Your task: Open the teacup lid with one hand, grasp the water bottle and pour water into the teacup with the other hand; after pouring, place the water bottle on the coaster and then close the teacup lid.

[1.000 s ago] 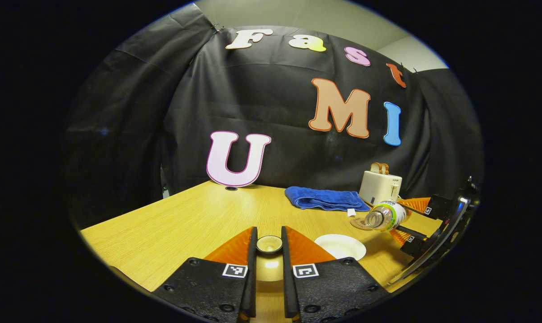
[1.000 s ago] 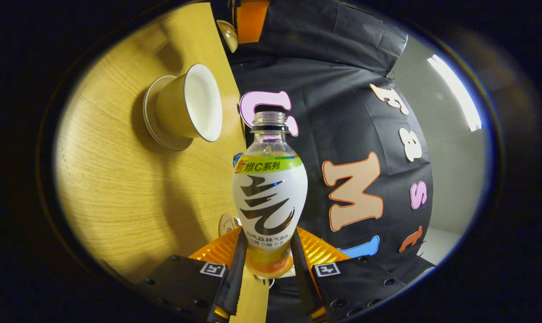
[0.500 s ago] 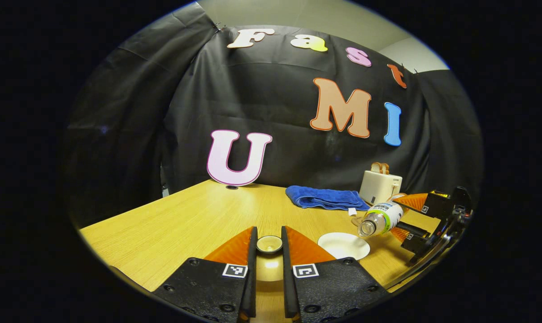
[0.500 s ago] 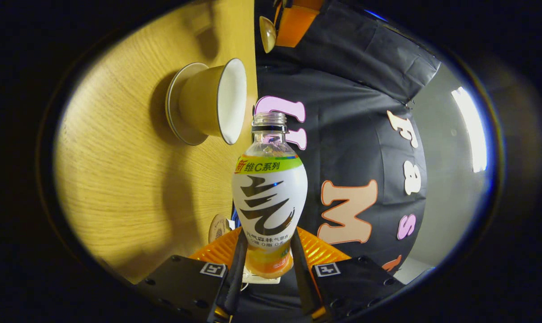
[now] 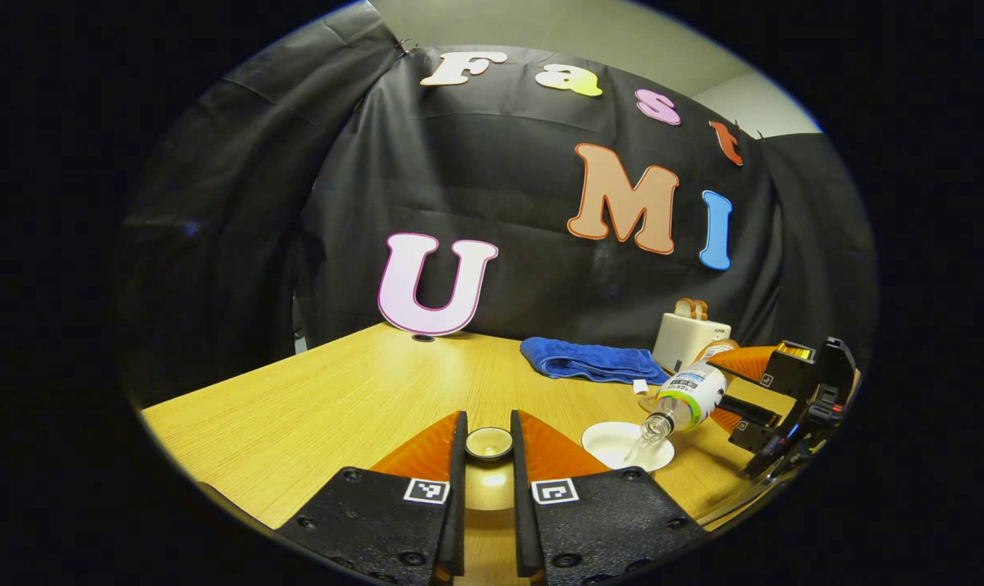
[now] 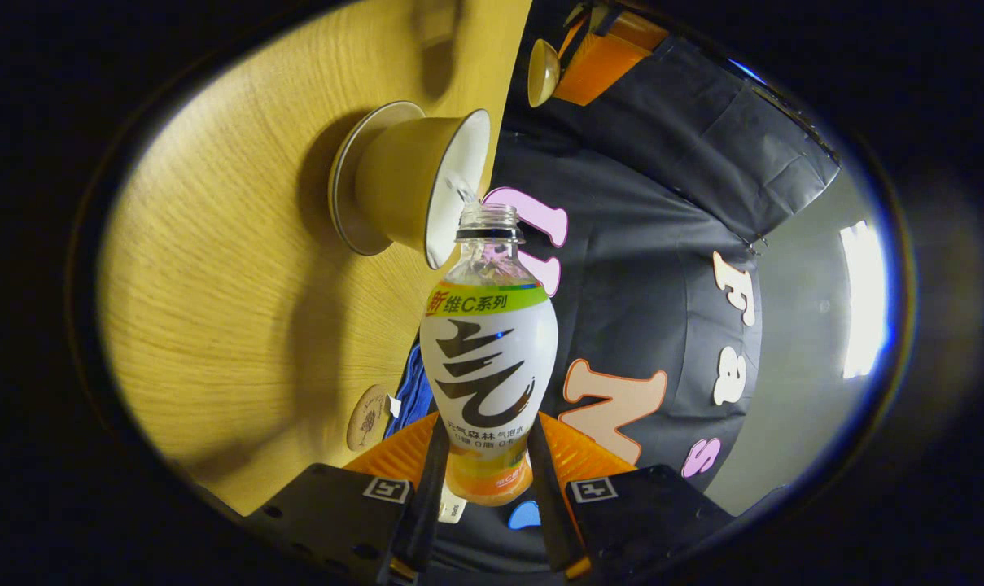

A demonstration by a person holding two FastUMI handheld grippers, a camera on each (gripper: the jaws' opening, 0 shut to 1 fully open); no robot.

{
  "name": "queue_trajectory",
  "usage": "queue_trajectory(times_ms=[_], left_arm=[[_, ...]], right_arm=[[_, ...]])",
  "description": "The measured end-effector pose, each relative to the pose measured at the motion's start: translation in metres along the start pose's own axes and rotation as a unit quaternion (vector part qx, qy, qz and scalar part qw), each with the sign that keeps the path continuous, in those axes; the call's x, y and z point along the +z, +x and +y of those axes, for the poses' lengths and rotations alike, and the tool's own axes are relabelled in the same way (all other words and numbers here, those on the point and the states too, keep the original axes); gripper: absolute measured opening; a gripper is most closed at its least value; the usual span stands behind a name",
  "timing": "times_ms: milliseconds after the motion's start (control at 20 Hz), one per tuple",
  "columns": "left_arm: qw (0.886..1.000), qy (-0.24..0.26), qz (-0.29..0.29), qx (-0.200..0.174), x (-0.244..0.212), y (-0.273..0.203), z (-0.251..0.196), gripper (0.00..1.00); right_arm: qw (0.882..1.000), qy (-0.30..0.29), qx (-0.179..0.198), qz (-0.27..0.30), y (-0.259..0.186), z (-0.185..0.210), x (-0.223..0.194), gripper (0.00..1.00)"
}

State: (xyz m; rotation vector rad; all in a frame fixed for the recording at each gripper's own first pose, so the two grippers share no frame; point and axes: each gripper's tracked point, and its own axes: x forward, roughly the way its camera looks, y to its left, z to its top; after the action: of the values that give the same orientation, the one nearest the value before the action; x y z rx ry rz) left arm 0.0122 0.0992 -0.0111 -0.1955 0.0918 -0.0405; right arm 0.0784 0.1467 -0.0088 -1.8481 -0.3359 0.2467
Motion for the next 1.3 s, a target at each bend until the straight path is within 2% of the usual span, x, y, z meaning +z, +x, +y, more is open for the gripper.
queue_trajectory(times_ms=[500,950,1300], left_arm=[[1.000,-0.003,0.002,0.003,0.000,-0.001,0.001,0.22],[1.000,-0.009,0.008,0.002,-0.003,-0.001,0.001,0.22],[1.000,0.003,0.005,-0.005,0.005,-0.003,0.000,0.22]], right_arm=[[0.997,-0.067,-0.019,-0.018,0.003,-0.008,0.005,0.57],[0.994,-0.101,-0.025,-0.026,0.007,-0.012,0.005,0.56],[1.000,-0.004,0.020,-0.009,0.003,0.006,0.003,0.56]])
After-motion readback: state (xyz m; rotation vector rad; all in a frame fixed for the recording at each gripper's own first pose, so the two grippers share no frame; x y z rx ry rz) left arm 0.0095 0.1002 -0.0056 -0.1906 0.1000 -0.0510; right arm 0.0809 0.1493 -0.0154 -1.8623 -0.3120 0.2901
